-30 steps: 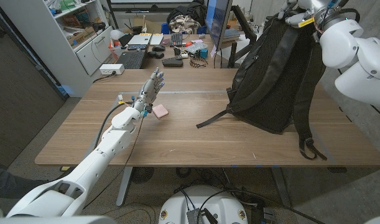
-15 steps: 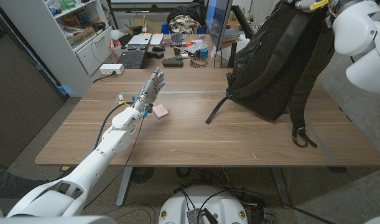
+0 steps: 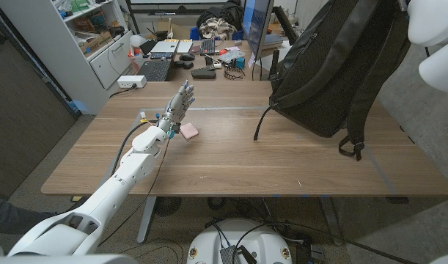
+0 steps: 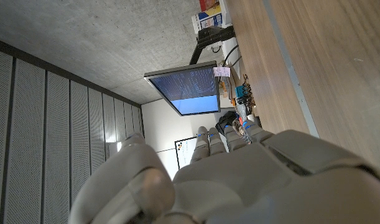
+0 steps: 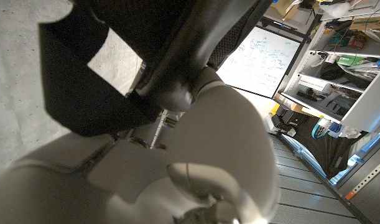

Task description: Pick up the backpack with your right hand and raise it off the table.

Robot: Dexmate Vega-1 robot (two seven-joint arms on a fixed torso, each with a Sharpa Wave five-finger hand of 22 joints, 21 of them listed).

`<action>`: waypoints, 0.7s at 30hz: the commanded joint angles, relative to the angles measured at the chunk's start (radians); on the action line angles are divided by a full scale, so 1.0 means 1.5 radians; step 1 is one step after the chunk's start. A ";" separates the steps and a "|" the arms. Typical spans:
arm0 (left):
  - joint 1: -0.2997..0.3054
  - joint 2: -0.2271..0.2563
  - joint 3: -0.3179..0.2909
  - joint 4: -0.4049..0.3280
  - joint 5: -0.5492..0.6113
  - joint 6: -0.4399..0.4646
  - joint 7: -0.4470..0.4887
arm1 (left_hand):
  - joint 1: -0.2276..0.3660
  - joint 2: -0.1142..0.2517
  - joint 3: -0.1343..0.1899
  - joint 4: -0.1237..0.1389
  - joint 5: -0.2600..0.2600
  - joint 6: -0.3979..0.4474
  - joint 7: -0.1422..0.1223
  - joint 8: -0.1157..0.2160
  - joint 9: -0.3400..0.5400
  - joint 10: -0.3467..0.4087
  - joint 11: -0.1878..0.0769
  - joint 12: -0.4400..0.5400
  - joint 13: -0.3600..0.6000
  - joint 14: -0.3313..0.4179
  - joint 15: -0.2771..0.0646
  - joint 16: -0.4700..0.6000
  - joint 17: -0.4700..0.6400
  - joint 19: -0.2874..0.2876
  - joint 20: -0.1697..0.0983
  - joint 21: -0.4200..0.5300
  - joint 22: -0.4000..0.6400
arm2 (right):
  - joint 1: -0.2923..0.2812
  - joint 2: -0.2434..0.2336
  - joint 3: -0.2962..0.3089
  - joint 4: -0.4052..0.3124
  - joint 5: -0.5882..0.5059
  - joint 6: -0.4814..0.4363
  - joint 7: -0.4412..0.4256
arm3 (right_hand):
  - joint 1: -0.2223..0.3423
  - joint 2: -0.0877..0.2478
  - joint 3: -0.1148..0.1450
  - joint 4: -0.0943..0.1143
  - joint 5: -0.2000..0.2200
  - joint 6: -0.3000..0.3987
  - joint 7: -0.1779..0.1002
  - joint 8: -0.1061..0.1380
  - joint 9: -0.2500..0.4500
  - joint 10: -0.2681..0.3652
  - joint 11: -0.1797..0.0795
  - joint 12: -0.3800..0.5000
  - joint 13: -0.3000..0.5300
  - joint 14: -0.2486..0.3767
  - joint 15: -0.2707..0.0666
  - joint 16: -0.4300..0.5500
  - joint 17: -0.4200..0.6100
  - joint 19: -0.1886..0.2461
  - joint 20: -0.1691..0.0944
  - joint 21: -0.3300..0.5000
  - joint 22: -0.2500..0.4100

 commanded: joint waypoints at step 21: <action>0.012 0.011 -0.005 -0.016 -0.004 0.004 0.002 | 0.002 0.006 -0.004 -0.001 -0.005 0.007 0.001 0.001 0.003 -0.005 -0.003 0.002 0.003 0.000 -0.004 0.003 0.003 -0.001 0.000 0.002 0.003 | 0.093 0.015 -0.069 -0.009 -0.005 -0.037 0.010 | -0.004 0.006 0.016 0.004 0.002 0.002 0.000 -0.006 0.006 0.052 -0.041 -0.004 0.005 0.014 -0.083 -0.009 0.012 -0.008 -0.079 0.015 0.001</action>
